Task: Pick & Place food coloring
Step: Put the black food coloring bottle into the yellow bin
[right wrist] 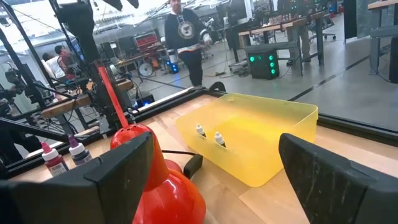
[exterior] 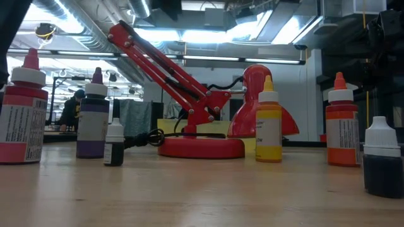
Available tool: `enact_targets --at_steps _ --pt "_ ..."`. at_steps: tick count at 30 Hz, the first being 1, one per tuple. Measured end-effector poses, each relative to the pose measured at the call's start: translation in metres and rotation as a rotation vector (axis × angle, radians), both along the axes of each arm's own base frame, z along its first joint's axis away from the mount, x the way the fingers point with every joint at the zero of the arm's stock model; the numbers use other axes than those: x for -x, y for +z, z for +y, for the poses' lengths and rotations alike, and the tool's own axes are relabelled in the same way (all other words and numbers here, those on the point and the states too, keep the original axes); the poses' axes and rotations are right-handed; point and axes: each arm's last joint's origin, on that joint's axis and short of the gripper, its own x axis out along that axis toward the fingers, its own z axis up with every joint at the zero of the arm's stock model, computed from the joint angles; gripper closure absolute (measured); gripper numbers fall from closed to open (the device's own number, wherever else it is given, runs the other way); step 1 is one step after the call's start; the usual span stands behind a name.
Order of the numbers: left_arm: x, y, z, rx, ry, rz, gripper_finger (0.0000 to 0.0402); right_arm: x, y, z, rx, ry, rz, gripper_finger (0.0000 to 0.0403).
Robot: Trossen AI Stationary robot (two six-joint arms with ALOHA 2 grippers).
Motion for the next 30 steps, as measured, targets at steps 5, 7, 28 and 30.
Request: enact_targets --at_steps 5,7,28,30 --pt "0.014 0.001 -0.001 0.015 0.007 0.001 0.0240 0.000 0.000 0.000 0.000 0.000 0.000 0.0056" --pt "0.018 -0.002 0.003 0.013 0.026 0.016 0.0241 0.000 0.000 0.000 0.000 0.000 0.000 0.0056" --pt "0.000 -0.011 -0.074 0.037 -0.294 0.053 0.0244 0.000 0.000 0.000 0.000 0.000 0.000 0.0056" --pt "-0.001 -0.011 -0.096 0.079 -0.339 0.047 0.0244 0.000 0.000 0.000 0.000 0.000 0.001 0.0056"
